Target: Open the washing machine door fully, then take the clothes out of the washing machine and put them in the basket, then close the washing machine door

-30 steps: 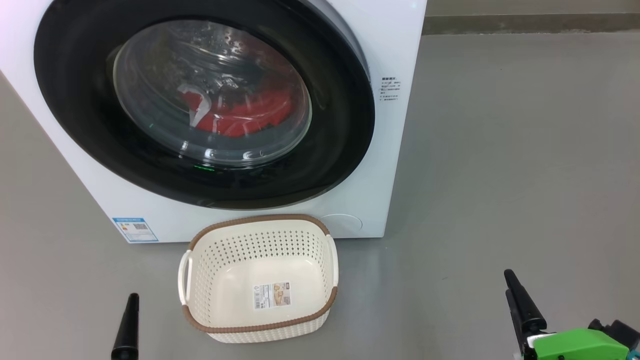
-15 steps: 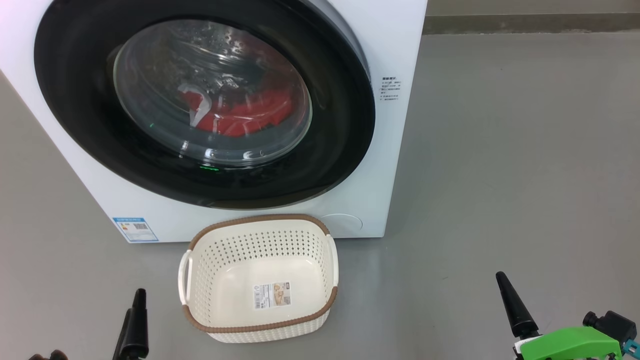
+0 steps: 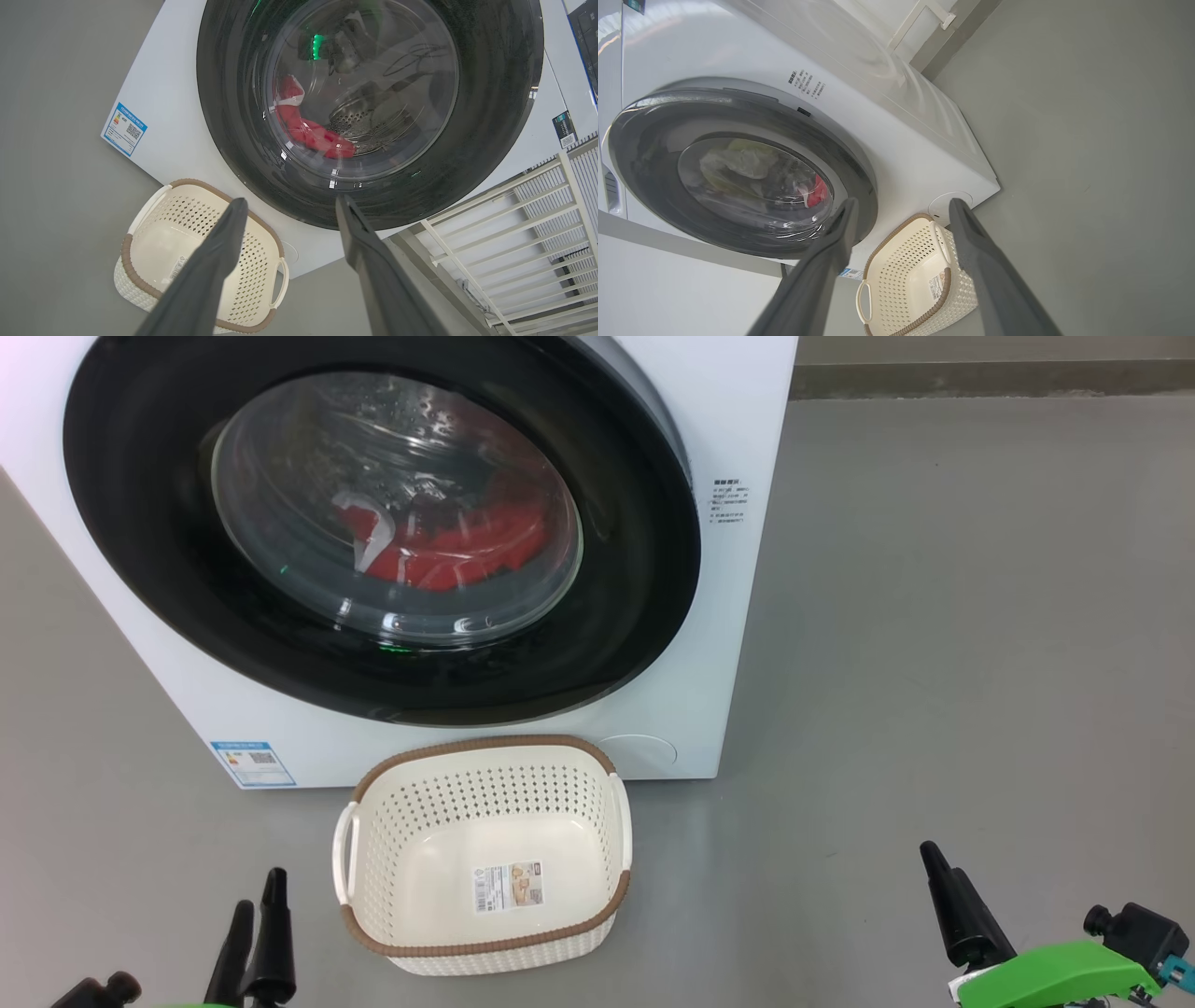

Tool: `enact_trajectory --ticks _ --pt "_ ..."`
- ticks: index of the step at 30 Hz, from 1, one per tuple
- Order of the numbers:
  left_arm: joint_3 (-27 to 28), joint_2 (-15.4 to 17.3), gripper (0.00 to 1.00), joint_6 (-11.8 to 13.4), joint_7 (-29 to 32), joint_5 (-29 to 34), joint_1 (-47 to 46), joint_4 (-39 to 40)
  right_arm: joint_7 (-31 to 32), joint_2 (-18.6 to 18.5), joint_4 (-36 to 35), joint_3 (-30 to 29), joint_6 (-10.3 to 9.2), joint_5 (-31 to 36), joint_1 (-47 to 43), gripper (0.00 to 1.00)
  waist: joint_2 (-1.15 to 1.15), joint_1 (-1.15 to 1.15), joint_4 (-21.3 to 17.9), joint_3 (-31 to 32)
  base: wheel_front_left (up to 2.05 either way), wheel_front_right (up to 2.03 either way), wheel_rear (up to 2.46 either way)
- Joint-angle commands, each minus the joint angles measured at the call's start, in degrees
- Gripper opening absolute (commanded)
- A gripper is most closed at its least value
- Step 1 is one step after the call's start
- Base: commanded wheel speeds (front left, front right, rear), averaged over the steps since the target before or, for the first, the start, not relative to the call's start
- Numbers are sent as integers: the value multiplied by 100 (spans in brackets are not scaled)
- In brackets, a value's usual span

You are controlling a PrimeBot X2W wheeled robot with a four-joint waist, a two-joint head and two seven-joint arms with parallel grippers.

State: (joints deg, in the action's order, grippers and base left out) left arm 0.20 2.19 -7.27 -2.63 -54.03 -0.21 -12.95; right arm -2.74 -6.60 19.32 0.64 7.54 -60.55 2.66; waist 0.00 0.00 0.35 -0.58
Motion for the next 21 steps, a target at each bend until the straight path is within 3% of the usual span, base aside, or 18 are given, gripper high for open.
enact_trajectory --ticks 1,21 --pt "74 129 100 -12 -65 188 -48 191 -73 -93 -164 76 -2 139 251 100 0 0 0 0 0 0 0" --pt "0 172 100 -13 -406 1609 11 326 -409 -266 -204 315 -3 1332 313 100 0 0 9 -21 0 0 0"
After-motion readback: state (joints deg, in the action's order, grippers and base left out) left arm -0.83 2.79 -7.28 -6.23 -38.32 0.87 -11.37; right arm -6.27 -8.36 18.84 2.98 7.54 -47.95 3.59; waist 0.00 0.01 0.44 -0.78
